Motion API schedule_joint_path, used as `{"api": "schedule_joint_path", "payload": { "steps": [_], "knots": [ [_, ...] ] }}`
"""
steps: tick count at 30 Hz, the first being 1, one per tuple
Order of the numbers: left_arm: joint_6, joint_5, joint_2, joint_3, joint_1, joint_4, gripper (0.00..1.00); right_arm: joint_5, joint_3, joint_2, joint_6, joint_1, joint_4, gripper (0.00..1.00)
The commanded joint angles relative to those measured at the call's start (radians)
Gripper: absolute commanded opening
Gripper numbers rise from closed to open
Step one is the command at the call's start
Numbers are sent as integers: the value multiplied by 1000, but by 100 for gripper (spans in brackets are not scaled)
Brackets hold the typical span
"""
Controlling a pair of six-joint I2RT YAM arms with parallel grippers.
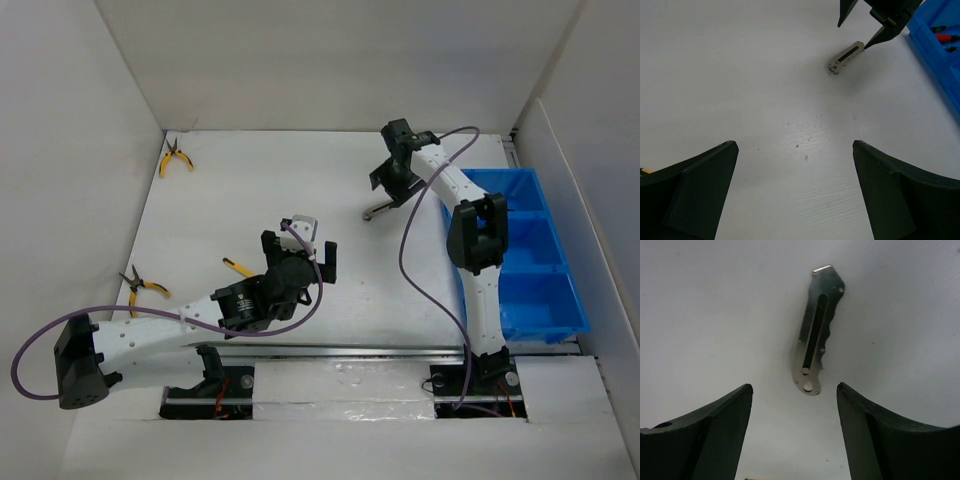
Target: Sort the tools into containers
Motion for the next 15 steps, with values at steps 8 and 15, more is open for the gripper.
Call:
{"api": "schedule_joint_path", "payload": {
  "steps": [8, 15],
  "knots": [
    [-13, -62, 24, 19, 1, -13, 99, -4, -66, 27, 51, 49, 22, 72],
    [-14, -63, 37, 19, 1, -7, 99, 10, -76, 51, 71, 49, 48, 71]
  ]
}}
